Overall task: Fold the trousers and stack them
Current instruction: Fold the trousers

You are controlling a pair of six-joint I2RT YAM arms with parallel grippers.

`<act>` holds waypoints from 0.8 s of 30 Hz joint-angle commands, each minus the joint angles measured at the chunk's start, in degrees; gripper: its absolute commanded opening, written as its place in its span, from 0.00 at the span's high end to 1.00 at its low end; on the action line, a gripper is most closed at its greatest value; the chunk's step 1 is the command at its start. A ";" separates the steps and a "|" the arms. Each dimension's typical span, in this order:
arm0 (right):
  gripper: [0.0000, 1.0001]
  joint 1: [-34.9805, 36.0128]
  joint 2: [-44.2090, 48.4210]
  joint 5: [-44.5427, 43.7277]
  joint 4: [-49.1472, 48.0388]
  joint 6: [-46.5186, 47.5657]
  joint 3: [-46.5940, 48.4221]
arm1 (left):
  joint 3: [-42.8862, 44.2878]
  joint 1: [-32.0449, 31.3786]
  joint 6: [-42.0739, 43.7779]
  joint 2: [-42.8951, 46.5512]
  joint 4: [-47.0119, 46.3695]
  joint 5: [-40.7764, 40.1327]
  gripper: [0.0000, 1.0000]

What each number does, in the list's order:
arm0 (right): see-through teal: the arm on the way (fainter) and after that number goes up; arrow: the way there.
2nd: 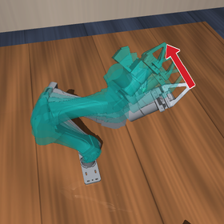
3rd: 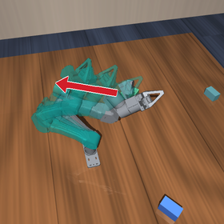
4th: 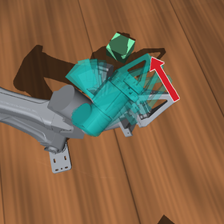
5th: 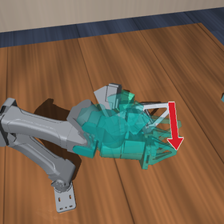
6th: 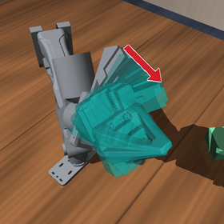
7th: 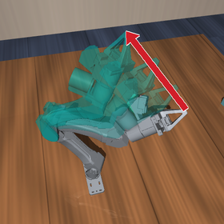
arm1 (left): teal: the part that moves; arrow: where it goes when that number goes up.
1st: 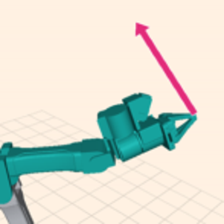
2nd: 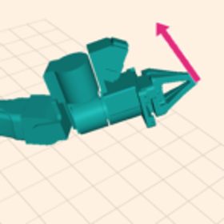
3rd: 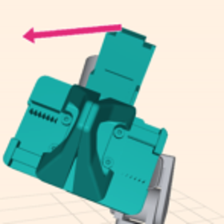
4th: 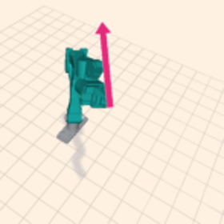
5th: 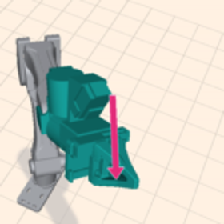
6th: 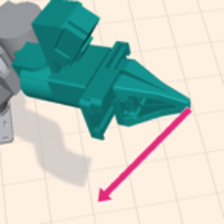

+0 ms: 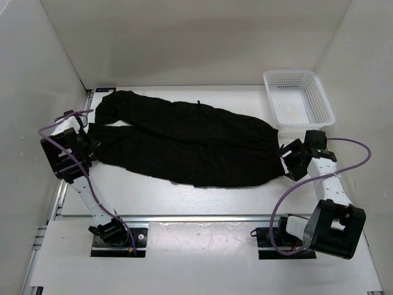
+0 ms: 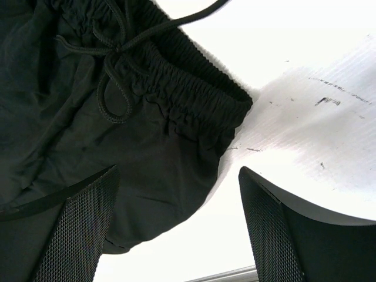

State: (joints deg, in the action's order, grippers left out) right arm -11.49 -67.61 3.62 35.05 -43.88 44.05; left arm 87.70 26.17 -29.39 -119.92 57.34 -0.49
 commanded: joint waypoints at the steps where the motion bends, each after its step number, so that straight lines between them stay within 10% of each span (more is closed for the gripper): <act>1: 0.14 -0.82 1.78 1.22 0.81 1.86 0.60 | -0.34 0.37 0.47 0.30 -1.44 -2.75 0.90; 17: 0.15 -1.35 -5.59 12.55 -6.66 4.15 -5.21 | 7.05 -1.29 -0.06 14.19 2.34 -1.54 0.90; 24: 0.31 -0.65 -8.06 11.06 -11.22 1.78 -7.58 | 8.28 -1.83 0.47 14.71 2.86 -0.39 0.90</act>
State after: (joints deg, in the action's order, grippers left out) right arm -12.62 -74.76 13.91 27.40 -40.97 37.45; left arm 94.59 24.71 -29.32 -107.53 59.88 -2.07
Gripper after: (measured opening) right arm 0.700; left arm 0.122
